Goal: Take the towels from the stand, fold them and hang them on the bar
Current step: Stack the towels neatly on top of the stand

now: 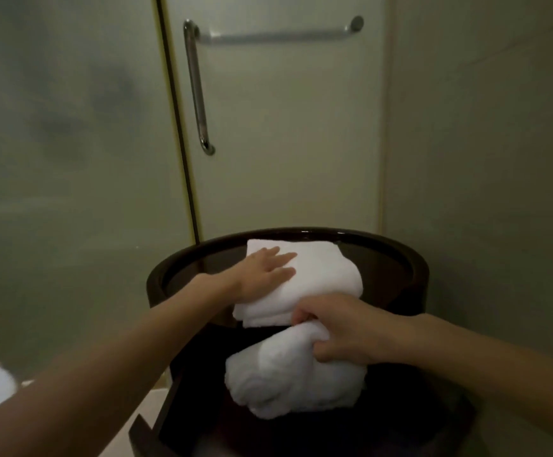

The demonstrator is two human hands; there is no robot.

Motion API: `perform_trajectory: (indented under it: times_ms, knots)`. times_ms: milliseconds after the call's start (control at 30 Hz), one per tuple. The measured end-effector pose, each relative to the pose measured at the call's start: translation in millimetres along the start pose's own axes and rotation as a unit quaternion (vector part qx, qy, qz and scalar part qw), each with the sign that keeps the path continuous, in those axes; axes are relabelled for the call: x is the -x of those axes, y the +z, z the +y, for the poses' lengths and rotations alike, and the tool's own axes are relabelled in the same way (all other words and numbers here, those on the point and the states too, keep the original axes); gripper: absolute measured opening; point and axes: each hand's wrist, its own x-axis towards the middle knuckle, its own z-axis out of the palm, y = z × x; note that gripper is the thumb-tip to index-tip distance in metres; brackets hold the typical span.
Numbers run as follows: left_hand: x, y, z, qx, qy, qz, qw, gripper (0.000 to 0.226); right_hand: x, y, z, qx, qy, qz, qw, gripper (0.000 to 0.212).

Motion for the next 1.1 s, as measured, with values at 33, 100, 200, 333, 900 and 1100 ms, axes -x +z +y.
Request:
perform_trajectory:
  times_ms: [33, 100, 200, 333, 900, 1100]
  knots:
    - [0.2, -1.6, 0.9, -0.005, 0.001, 0.0, 1.0, 0.052, -0.1, -4.9, -0.2, 0.0, 0.004, 0.007, 1.0, 0.029]
    - [2.3, -6.0, 3.9, -0.013, 0.001, 0.011, 1.0, 0.052, -1.2, -15.0, -1.6, 0.02, 0.012, 0.027, 0.999, 0.035]
    - [10.2, -13.1, 9.4, 0.004, 0.013, 0.041, 0.999, 0.049, -3.1, -33.4, -6.7, 0.029, 0.02, 0.064, 0.997, 0.041]
    - [24.7, -23.6, 19.4, 0.111, 0.051, 0.094, 0.988, 0.034, -2.8, -59.9, -10.3, -0.016, 0.045, 0.101, 0.994, 0.036]
    - [53.3, -92.3, 57.3, 0.135, 0.091, 0.065, 0.984, 0.014, -7.8, -136.7, -9.6, -0.047, 0.056, 0.163, 0.984, 0.021]
    - [41.3, -113.8, 71.7, 0.118, 0.063, 0.089, 0.987, 0.02, -4.8, -142.6, -7.5, 0.069, 0.053, 0.188, 0.978, 0.028]
